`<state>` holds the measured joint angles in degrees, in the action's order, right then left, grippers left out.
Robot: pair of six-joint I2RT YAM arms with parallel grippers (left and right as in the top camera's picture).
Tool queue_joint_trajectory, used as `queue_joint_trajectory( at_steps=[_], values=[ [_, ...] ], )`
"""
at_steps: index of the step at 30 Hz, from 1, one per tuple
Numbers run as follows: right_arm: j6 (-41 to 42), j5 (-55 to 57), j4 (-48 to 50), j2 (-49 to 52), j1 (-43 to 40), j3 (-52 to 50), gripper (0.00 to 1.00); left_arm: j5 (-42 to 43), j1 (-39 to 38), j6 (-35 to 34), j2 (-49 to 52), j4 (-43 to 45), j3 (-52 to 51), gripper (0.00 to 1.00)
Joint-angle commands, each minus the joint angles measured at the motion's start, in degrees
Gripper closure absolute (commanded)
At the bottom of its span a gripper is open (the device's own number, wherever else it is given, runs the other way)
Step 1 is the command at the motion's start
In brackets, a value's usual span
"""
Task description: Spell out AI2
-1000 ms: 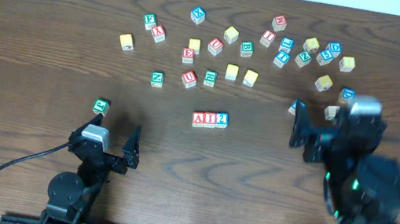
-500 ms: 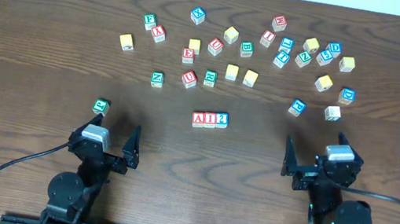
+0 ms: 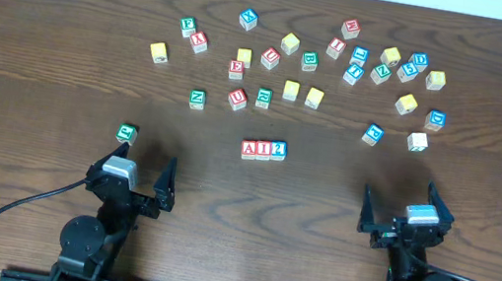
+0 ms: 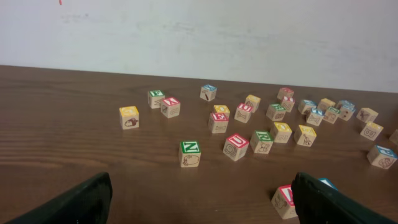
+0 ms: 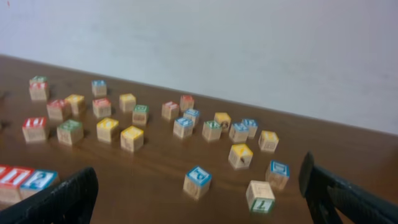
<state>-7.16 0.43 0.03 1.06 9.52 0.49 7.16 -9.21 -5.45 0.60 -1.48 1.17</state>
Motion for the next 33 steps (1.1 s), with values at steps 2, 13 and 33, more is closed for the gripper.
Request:
queue_joint_trajectory(
  at_steps=[2,13,33],
  values=[
    [-0.7,-0.9,-4.6,-0.7,-1.6,-0.2,0.01,0.8,0.2,0.9,-0.4,-2.0,-0.9,0.10],
    [1.0,-0.4,-4.6,-0.7,-1.7,-0.2,0.01,0.8,0.2,0.9,-0.4,-2.0,-0.9,0.10],
    [1.3,-0.4,-4.4,-0.7,-1.8,-0.2,0.01,0.8,0.2,0.9,-0.4,-2.0,-0.9,0.10]
  ],
)
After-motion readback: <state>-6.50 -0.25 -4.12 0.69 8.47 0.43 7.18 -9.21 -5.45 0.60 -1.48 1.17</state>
